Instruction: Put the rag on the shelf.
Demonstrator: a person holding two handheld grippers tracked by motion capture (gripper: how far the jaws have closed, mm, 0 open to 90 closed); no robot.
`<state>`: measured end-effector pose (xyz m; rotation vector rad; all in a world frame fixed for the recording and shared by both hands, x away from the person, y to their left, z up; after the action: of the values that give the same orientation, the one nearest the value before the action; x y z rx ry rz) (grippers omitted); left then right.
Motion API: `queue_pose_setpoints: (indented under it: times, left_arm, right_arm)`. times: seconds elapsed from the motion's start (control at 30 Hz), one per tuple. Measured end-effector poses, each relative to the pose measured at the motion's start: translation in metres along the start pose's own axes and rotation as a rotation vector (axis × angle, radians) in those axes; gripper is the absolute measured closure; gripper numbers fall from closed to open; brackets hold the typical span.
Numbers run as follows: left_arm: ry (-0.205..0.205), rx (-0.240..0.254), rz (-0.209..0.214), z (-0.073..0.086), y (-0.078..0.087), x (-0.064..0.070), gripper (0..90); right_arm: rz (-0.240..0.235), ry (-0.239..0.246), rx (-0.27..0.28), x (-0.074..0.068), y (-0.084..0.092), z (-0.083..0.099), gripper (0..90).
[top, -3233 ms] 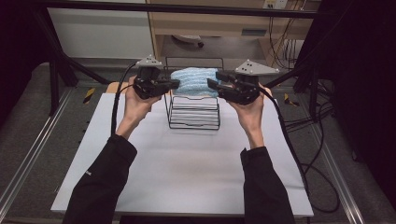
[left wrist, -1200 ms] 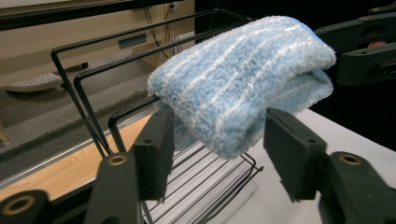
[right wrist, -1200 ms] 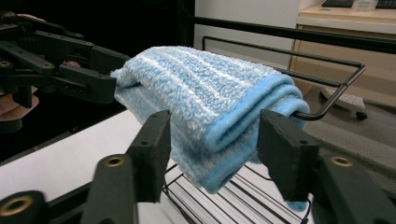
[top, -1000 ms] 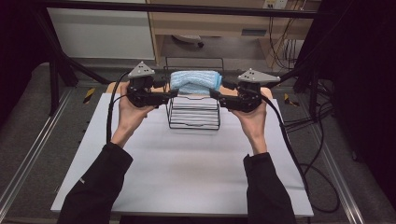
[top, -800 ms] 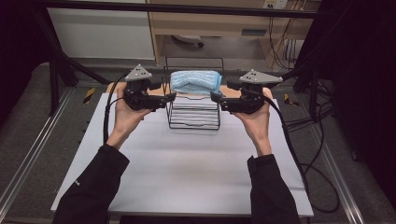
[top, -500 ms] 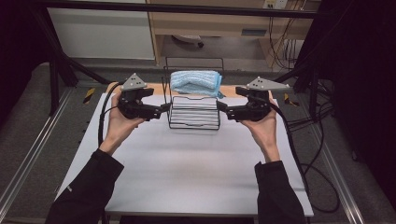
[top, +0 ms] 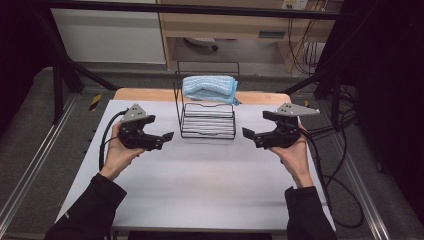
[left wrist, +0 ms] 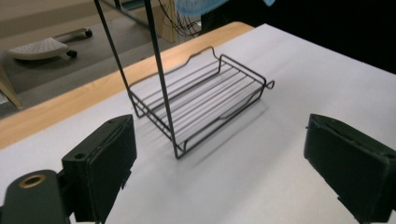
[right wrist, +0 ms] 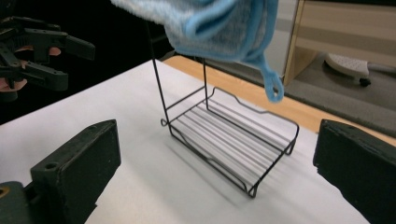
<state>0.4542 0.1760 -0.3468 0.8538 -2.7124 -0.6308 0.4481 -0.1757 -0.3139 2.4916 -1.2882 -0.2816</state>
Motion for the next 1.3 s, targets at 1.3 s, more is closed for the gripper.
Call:
queue_pose_setpoints:
  times: [1.3]
  left_arm:
    - [0.093,-0.109,-0.02,0.15,0.021,-0.01,9.5]
  right_arm:
    - [0.015,-0.063,-0.174,0.03,0.024,0.173,0.3]
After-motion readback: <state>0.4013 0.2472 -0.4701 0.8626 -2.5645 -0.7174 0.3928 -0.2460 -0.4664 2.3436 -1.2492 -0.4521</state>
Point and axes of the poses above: each handheld gripper's, and its own axes: y roughly backward along the jaws, z roughly out of its underside, x roughly to its right, the point moved 5 cm from there along -y, roughly forward along the jaws, and after that the axes turned 10 degrees about z, right-handed, at the moved point
